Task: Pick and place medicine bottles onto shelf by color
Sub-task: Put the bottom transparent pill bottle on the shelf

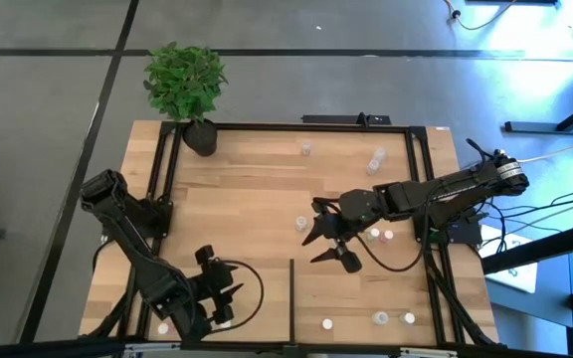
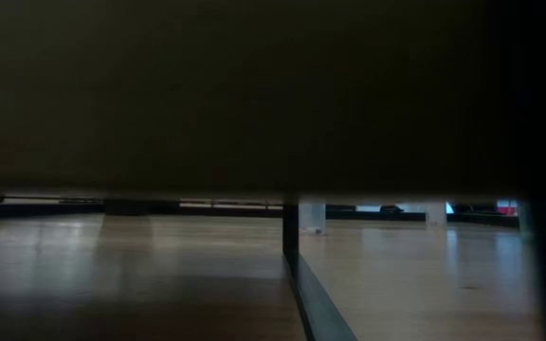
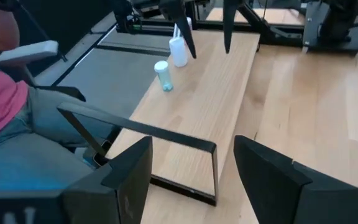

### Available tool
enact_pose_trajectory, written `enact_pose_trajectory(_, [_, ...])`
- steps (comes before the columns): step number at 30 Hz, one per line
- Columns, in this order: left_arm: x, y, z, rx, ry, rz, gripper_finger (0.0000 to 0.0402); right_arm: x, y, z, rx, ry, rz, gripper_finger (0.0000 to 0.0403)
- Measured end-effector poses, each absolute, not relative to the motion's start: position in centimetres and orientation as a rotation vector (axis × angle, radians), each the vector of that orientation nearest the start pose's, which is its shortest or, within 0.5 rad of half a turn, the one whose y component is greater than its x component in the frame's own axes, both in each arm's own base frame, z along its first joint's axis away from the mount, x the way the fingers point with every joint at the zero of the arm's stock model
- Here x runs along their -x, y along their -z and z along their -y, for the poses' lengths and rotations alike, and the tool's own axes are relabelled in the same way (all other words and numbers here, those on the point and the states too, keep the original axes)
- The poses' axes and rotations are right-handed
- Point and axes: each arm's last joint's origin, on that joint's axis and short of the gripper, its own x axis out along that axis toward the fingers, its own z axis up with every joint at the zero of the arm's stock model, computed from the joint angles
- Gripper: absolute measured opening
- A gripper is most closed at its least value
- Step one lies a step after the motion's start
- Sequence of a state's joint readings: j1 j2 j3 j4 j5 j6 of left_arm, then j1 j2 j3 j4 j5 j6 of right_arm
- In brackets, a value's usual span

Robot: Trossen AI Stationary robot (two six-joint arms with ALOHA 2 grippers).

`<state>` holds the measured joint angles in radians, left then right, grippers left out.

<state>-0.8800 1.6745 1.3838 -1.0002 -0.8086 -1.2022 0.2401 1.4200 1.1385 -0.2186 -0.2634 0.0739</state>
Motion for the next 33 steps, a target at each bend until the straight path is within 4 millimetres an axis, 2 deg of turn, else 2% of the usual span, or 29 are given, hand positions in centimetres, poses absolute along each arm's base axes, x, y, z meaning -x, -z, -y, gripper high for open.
enact_pose_trajectory(4, [-22.2,-26.9,23.6,0.165,-0.418,-0.712,0.0197,-30.4,-30.5,-8.0,0.013,-0.413,-0.546,0.0228])
enact_pose_trajectory(9, [-22.2,-26.9,23.5,0.145,-0.421,-0.715,0.0197,-30.2,-29.6,-6.9,0.12,-0.166,-0.634,0.0228])
enact_pose_trajectory(13, [-22.1,-26.9,23.3,0.113,-0.446,-0.681,0.0197,-30.1,-29.0,-5.3,0.111,-0.038,-0.709,0.0228])
enact_pose_trajectory(21, [-22.6,-26.9,22.1,0.069,-0.503,-0.691,0.0197,-31.8,-25.0,-3.1,0.115,0.026,-0.906,0.0228])
enact_pose_trajectory(26, [-22.9,-27.0,19.9,-0.008,-0.565,-0.795,0.0197,-32.5,-23.8,-2.3,0.13,0.038,-0.946,0.0228])
enact_pose_trajectory(33, [-23.4,-30.3,15.2,-0.037,-0.557,-0.842,0.0197,-32.2,-24.2,-1.3,0.12,0.065,-0.95,0.0228])
